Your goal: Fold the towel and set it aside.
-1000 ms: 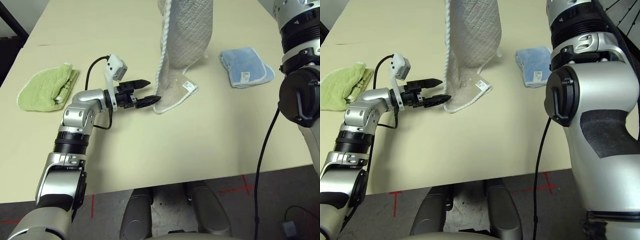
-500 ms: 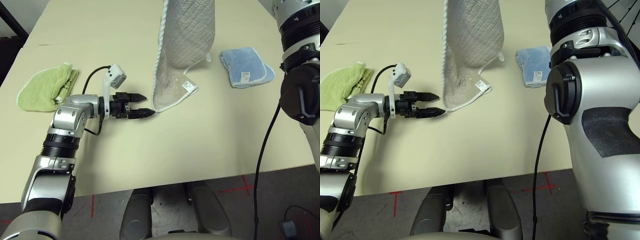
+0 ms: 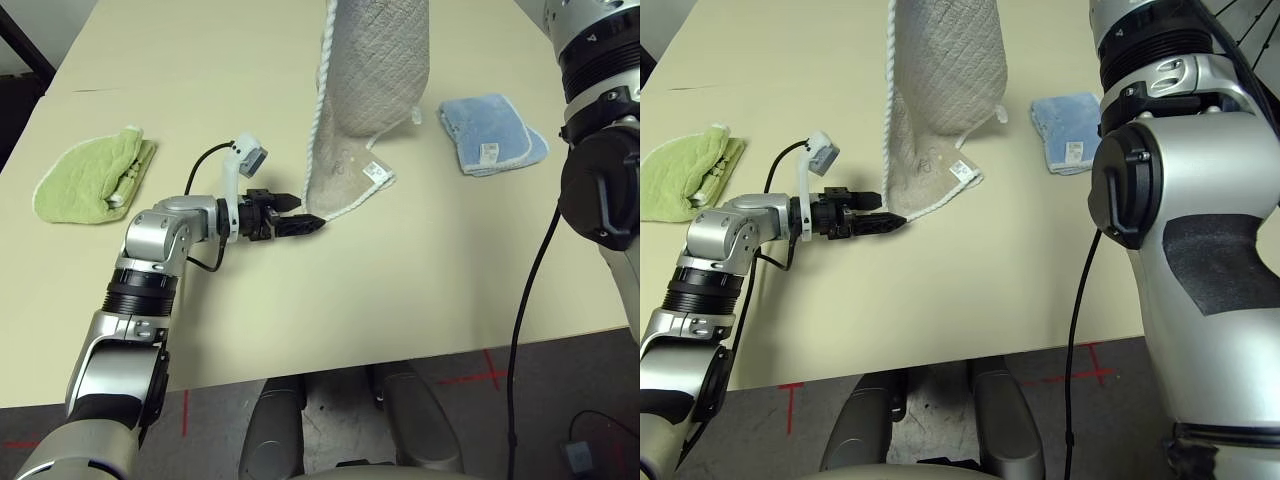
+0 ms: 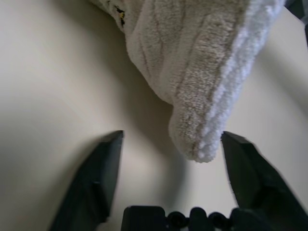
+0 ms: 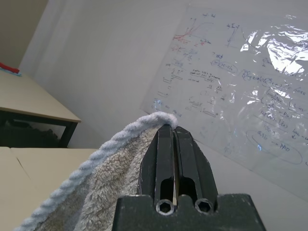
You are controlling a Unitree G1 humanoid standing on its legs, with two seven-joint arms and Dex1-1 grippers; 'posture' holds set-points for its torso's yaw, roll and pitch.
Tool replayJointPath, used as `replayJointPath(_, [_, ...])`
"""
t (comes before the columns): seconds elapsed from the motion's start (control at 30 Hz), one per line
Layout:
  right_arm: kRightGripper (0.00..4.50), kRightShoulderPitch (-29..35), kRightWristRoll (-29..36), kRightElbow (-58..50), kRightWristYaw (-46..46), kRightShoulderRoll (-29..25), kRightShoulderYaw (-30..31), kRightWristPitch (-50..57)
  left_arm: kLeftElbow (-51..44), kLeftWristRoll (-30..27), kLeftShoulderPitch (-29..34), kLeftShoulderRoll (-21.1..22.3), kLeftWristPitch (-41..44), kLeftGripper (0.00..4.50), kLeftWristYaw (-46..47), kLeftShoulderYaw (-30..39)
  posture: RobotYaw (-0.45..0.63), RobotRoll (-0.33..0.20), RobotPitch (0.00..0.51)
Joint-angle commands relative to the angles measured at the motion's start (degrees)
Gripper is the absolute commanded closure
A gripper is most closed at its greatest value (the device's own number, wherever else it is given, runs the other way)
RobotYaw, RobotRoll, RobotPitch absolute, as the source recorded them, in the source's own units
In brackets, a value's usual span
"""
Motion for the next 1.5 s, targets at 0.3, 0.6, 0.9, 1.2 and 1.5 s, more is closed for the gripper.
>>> replayJointPath(0.3, [4.50, -0.2, -1.3, -0.2, -0.4, -1.6, 0.0, -0.6, 1.0, 0.1, -1.2, 2.6, 1.1, 4.47, -2.3, -1.7, -0.06, 0.000, 0.230])
replayJointPath(0.6, [4.50, 8.1, -1.6, -1.2, -1.7, -9.3, -1.2, 2.4, 12.3, 6.7, -9.5, 12.6, -10.5, 4.47, -2.7, 0.2, -0.04, 0.000, 0.233])
replayJointPath(0.9, [4.50, 41.0, 15.2, -29.6, 4.9, -15.8, -9.3, 38.5, 28.4, 14.8, -27.0, 17.7, -26.0, 4.47, 1.3, 1.5, -0.03, 0.000, 0.251])
replayJointPath(1.2, [4.50, 48.7, 19.7, -40.6, 5.6, -21.3, -9.3, 55.0, 40.9, 14.7, -33.5, 18.4, -26.4, 4.47, 1.5, 4.6, -0.01, 0.000, 0.266])
replayJointPath(1.5, [4.50, 45.0, 17.6, -34.2, 15.1, -24.7, -3.5, 56.7, 45.0, 15.7, -33.6, 19.0, -25.8, 4.47, 1.1, 5.6, -0.01, 0.000, 0.257])
